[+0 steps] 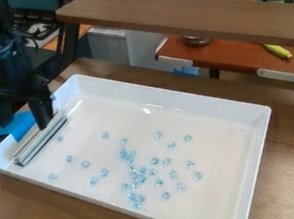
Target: Sweep into pile
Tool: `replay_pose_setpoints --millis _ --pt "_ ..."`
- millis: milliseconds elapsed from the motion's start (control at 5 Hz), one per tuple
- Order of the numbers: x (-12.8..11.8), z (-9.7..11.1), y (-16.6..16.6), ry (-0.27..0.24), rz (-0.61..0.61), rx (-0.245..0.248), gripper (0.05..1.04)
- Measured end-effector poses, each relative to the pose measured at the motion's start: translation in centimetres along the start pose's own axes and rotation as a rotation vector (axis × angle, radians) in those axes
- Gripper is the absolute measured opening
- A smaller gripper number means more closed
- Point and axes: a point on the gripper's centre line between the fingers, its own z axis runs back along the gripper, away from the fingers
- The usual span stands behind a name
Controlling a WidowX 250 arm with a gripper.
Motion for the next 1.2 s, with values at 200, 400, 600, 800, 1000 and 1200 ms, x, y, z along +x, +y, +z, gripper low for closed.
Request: replay_pose_setpoints --millis 200,400,600,800,1000,1200 --pt "-0.1 -0.6 0.0 0.019 0.002 -0.006 1.000" --pt "1.2 -2.0 0.0 0.014 -0.008 -0.026 1.000" --pt "2.7 -2.5 0.8 -0.029 0.009 -0.038 1.000" --pt "4.2 -3.8 1.7 -0.059 0.010 -0.024 1.000" --pt "5.7 -5.4 2.5 -0.081 0.001 0.002 1.000" --pt "6.2 -6.0 3.6 -0.106 -0.011 0.029 1.000"
